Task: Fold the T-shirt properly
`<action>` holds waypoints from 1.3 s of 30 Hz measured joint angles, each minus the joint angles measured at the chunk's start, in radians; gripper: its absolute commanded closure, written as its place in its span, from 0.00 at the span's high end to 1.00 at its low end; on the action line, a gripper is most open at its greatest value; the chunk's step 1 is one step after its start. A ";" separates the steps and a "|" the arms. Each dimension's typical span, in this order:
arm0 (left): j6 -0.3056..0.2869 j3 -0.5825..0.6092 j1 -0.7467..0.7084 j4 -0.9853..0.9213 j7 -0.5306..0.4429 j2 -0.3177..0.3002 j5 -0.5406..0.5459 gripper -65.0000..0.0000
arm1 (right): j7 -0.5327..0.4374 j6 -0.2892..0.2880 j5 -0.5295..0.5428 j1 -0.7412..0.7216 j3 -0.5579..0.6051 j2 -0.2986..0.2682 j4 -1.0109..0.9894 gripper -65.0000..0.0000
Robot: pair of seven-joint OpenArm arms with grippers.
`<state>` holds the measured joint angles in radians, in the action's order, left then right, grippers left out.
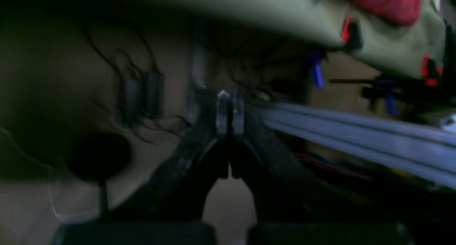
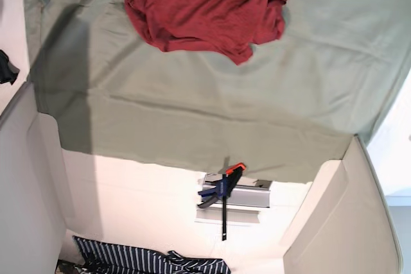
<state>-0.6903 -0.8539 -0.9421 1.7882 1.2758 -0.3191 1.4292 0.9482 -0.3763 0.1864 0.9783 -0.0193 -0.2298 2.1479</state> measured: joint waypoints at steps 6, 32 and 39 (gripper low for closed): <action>0.000 0.318 0.010 -0.243 -0.263 -0.001 -0.195 0.00 | -0.123 0.000 -0.001 0.005 0.000 0.000 -0.150 0.00; 0.505 1.039 0.553 -0.896 -1.061 0.092 -1.192 0.00 | -0.538 0.181 0.001 -0.576 0.001 0.164 -1.389 0.00; 0.602 1.039 0.607 -0.899 -1.022 0.094 -1.186 0.00 | -0.465 0.225 0.000 -0.676 0.001 0.233 -1.357 0.00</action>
<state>-0.0879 0.1852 -0.3355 0.8894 0.2535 -0.2249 0.2432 0.4835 -0.1513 0.1864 0.3019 -0.0185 0.0032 0.7914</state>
